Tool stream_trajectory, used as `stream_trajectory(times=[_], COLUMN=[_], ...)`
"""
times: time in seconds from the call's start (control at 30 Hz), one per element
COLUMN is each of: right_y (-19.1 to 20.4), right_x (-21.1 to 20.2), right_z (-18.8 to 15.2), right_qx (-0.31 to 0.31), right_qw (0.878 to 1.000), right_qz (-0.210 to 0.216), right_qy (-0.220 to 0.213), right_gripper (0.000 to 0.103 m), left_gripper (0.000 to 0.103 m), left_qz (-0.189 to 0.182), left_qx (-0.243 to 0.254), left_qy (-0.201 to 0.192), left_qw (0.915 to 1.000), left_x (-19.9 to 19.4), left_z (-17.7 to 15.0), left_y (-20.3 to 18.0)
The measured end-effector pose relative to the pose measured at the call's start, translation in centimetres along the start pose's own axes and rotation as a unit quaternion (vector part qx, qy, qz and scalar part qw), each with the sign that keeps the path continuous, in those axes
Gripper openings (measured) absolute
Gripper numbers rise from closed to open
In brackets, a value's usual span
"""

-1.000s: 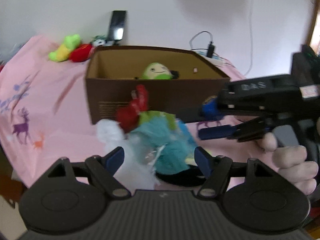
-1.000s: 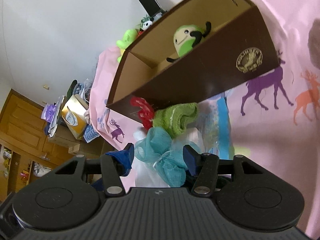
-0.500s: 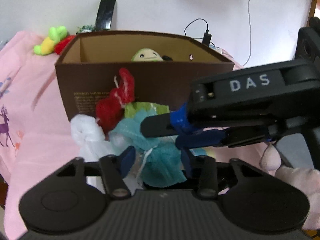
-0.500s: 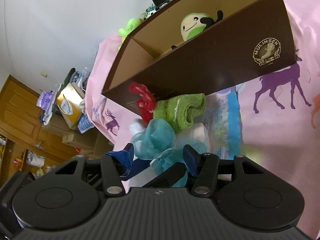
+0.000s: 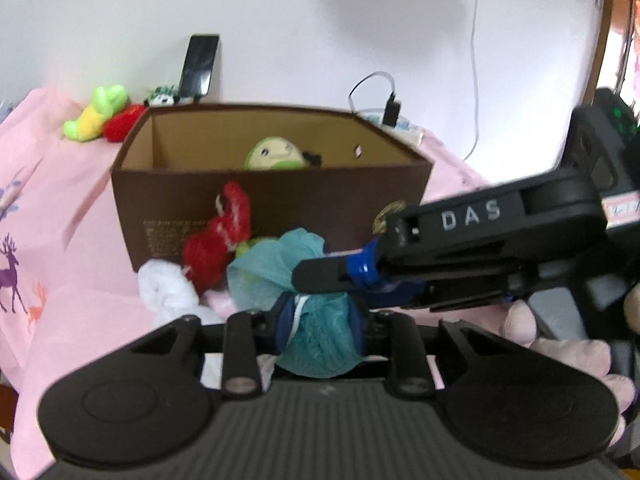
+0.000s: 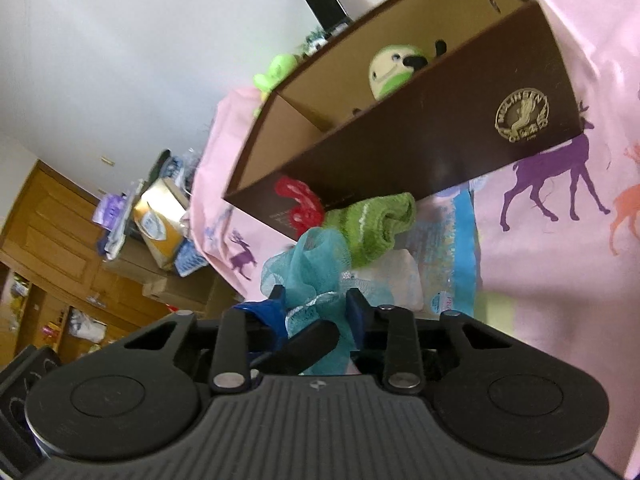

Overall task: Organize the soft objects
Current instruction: 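Grasp the teal mesh bath puff with the right gripper, then lift the teal puff with the right gripper and lower it into the box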

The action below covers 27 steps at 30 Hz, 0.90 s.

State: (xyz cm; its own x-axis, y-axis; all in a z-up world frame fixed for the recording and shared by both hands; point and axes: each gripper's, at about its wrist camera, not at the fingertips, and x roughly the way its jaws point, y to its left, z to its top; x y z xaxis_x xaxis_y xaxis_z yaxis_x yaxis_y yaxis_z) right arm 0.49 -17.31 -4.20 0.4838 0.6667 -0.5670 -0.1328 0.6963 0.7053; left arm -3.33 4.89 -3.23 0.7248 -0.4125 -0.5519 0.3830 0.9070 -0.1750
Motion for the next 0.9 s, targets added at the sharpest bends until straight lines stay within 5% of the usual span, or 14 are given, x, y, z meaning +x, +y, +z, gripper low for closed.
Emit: stream_trajectory(times=[0.27, 0.57, 0.9], right_y=[2.9, 7.3, 6.4], right_x=[-3.7, -4.0, 2.8], right_z=[1.6, 8.2, 14.4], right_qx=[-0.035, -0.101, -0.099], right_qw=[0.997, 0.987, 0.991], right_qz=[0.030, 0.038, -0.005], right_qy=[-0.058, -0.119, -0.092], right_gripper=[0.012, 0.012, 0.011], left_gripper=[0.023, 0.023, 0.023], left_qz=[-0.014, -0.006, 0.015], left_qx=[0.040, 0.103, 0.106], left_qy=[-0.056, -0.103, -0.052], left_qw=[0.9975, 0.9892, 0.9929], left_x=[-3.2, -3.6, 3.8], left_z=[3.5, 11.7, 17.0], left_y=[-2.2, -1.6, 3.1])
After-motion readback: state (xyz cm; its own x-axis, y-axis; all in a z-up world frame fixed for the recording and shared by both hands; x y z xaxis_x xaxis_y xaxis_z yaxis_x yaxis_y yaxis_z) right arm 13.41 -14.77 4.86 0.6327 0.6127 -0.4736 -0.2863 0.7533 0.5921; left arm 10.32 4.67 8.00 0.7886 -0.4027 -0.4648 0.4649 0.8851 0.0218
